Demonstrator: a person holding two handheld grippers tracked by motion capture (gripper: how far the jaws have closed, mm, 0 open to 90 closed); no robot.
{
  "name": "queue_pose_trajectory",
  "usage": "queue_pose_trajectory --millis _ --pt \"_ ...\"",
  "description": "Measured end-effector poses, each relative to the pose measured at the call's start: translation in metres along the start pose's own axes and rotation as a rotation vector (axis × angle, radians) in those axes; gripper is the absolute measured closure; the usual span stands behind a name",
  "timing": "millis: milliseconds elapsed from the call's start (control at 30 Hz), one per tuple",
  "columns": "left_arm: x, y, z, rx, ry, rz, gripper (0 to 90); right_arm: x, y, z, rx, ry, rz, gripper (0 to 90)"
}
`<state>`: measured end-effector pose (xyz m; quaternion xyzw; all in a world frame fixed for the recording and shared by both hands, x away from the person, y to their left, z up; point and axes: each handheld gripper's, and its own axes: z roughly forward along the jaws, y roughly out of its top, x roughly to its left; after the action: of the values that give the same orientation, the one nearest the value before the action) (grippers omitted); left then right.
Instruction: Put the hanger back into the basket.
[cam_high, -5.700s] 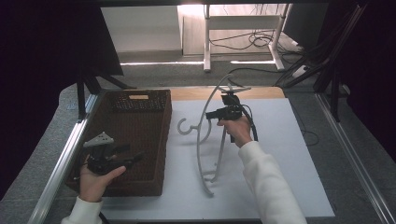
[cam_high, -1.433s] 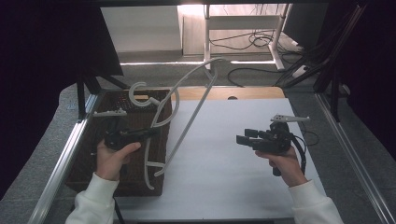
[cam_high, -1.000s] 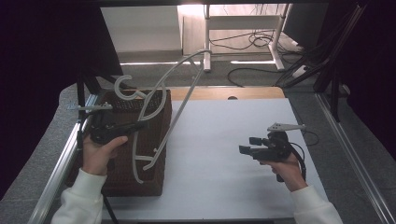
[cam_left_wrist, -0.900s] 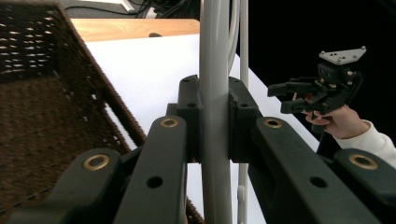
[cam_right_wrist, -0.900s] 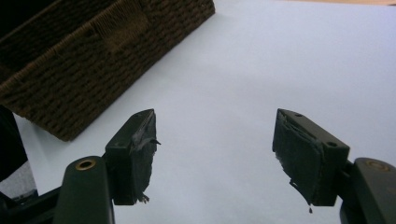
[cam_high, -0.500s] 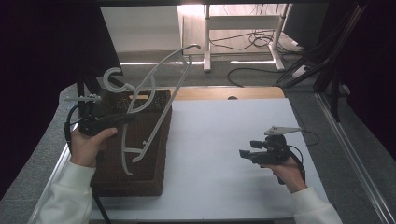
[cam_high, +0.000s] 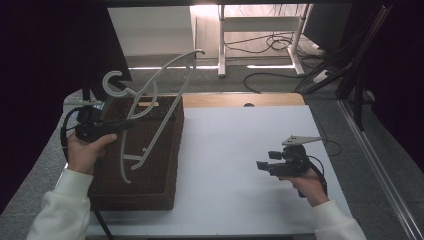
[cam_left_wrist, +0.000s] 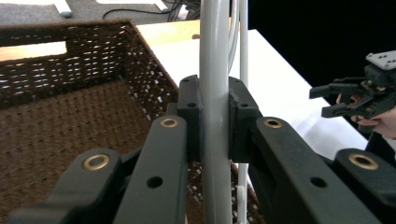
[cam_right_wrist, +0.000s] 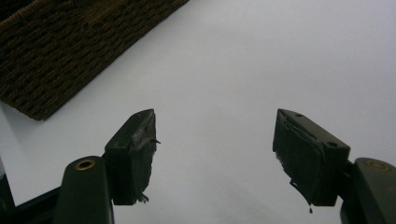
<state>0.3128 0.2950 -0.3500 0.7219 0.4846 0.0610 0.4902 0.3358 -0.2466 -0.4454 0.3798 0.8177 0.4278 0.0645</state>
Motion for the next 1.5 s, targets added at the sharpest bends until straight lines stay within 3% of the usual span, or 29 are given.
queue_pose_trajectory --millis 467,1233,1500 --pt "0.030 -0.011 -0.018 0.007 0.049 0.022 79.8 -0.001 -0.001 0.002 0.009 -0.009 0.007 30.5" --pt "0.060 -0.027 -0.024 0.068 0.143 0.051 79.8 -0.005 -0.002 0.001 0.000 -0.031 0.027 28.9" --pt "0.067 -0.032 -0.021 0.090 0.150 0.066 79.8 -0.007 -0.002 -0.001 -0.002 -0.039 0.036 28.9"
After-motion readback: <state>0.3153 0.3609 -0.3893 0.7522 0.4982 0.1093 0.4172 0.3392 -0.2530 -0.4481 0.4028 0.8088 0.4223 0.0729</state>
